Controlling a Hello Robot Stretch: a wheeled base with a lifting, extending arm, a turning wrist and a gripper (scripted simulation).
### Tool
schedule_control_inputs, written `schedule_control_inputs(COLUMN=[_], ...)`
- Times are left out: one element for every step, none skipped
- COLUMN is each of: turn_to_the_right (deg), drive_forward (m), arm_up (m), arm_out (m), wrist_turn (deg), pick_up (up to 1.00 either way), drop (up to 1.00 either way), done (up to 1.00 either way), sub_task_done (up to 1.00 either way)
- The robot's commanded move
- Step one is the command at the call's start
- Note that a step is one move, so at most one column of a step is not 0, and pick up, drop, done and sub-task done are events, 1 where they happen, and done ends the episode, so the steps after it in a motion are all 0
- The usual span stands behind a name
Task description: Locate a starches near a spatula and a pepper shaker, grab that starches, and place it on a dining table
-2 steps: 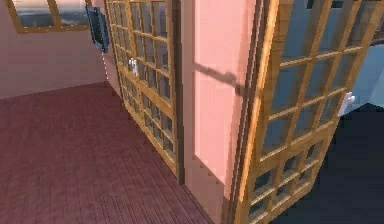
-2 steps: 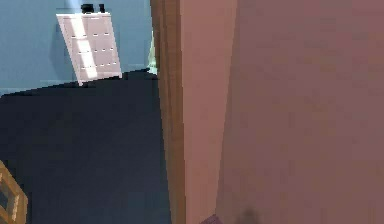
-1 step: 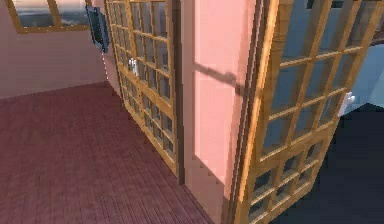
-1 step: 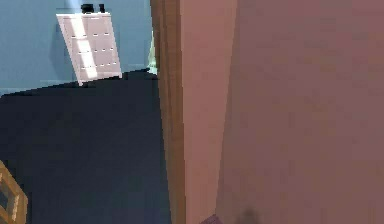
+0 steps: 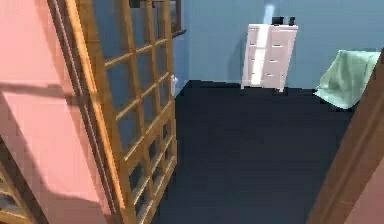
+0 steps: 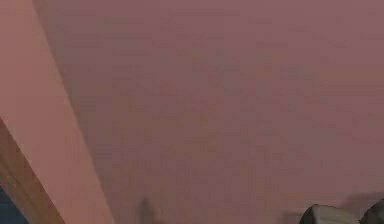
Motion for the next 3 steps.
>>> schedule_control_inputs(turn_to_the_right=[-45.0, -33.0, 0.0], drive_forward=[0.0, 0.0, 0.4], arm_up=[0.0, 0.0, 0.0], arm_out=[0.0, 0.0, 0.0], wrist_turn=[0.0, 0.0, 0.0], pick_up=[0.0, 0.0, 0.0], drop=[0.0, 0.0, 0.0], done=[0.0, 0.0, 0.0], sub_task_done=[0.0, 0.0, 0.0])
